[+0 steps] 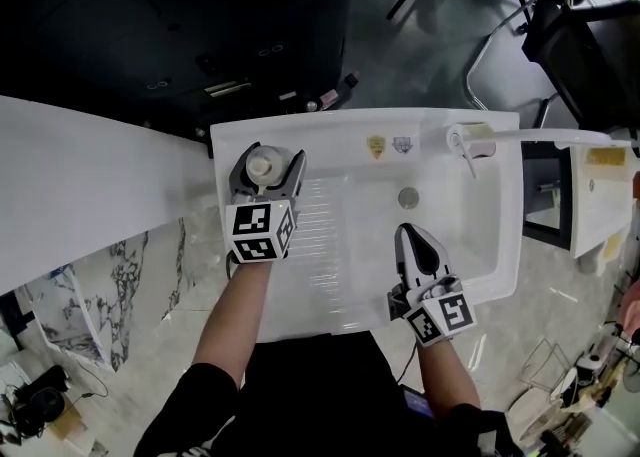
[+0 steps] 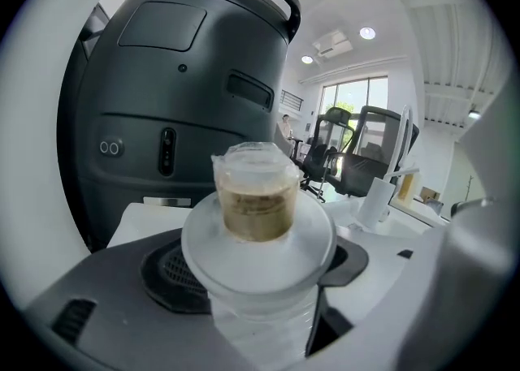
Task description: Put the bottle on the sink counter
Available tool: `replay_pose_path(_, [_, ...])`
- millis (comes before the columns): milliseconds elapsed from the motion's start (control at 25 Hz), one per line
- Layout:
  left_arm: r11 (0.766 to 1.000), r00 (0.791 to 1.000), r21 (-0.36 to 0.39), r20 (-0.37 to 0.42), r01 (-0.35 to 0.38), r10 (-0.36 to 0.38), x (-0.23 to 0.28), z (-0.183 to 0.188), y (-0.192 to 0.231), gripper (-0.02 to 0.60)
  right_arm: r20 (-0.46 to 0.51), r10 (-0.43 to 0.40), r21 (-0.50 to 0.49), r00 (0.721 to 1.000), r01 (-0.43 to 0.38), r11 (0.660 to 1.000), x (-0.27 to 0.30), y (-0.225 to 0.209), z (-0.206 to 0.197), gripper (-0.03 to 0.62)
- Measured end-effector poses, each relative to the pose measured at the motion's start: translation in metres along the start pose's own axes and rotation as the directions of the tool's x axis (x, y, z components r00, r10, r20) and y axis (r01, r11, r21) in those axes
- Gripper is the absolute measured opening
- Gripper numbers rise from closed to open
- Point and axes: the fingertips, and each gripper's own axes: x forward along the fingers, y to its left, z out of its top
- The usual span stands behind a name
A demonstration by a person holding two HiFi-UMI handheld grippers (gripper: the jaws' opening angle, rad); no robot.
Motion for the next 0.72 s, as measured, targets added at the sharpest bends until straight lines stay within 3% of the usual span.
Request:
replay_pose_path(440, [0.992, 0.988, 0.023, -0.088, -0.122, 0.124, 0.020, -0.005, 0.006, 0.356, -0.028, 0.016, 0.025, 0.999, -0.015, 1.000, 0.011, -0.002, -0.009, 0.032])
replay_pose_path(720, [0.983, 0.979, 0.089, -0.110, -0.160, 0.170, 0.029, -0.006, 0.007, 0.356, -0.037, 0.015, 0.037, 0.999, -0.014, 0.999, 0.013, -0.003, -0.014, 0.032])
